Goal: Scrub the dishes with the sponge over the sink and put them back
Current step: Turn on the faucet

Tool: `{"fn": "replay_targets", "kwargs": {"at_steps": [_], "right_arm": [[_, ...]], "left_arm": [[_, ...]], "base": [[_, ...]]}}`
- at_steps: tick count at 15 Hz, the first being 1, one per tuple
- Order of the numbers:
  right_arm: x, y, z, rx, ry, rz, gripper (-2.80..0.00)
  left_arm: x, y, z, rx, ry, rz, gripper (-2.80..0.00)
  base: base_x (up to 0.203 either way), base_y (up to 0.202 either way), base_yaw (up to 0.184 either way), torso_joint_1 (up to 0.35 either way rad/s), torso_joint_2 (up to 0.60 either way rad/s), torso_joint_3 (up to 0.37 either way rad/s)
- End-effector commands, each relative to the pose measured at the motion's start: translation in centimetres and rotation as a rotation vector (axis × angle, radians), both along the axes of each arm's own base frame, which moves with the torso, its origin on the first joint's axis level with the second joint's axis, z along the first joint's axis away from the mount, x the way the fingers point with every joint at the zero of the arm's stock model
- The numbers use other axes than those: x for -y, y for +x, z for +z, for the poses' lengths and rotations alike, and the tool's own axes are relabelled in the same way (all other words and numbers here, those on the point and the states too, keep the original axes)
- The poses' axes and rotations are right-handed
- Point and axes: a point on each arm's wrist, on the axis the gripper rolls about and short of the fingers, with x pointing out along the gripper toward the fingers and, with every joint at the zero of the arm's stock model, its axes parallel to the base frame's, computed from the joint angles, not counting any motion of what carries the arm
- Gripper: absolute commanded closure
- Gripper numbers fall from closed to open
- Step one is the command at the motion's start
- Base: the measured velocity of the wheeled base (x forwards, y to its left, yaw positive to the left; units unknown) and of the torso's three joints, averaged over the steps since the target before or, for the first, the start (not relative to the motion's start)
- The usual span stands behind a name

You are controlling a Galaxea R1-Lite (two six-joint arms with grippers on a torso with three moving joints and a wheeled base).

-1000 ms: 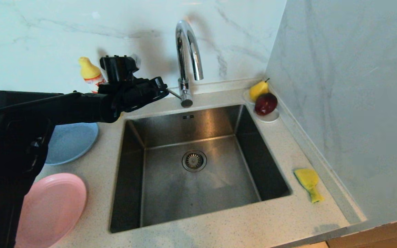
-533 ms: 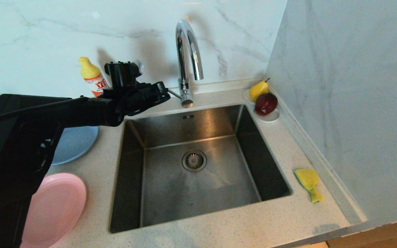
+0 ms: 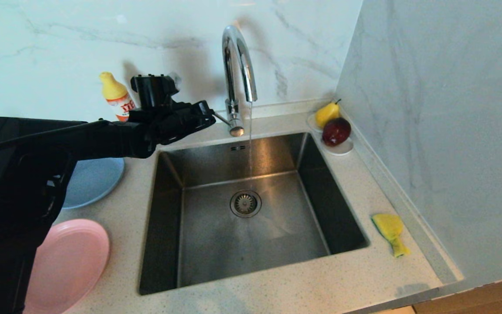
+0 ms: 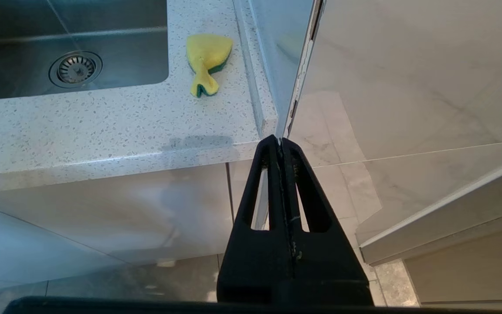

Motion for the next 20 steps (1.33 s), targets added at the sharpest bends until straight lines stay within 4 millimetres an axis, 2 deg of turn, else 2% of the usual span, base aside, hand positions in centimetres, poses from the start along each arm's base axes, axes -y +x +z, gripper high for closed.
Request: {"fn": "replay_targets", "kwargs": {"at_steps": [1, 5, 12, 20], "right_arm": [[0.0, 0.0, 0.0, 0.000, 0.000, 0.001, 0.00], [0.0, 0.0, 0.0, 0.000, 0.000, 0.001, 0.00], [0.0, 0.0, 0.0, 0.000, 0.000, 0.001, 0.00], [0.0, 0.0, 0.0, 0.000, 0.000, 0.001, 0.00]], "left_arm": [[-0.2, -0.5, 1.2, 0.027, -0.007, 0.003, 0.00], [-0.2, -0.7, 1.5, 0.042, -0.009, 0.001, 0.00], [0.8, 0.0, -0.2, 0.009, -0.001, -0.017, 0.00], [1.7, -0.3, -0.1, 0.010, -0.002, -0.030, 0.00]], "base": [[0.000, 0.000, 0.000, 0.000, 0.00, 0.000], [0.000, 0.000, 0.000, 0.000, 0.00, 0.000], [0.000, 0.000, 0.000, 0.000, 0.00, 0.000], [0.000, 0.000, 0.000, 0.000, 0.00, 0.000]]}}
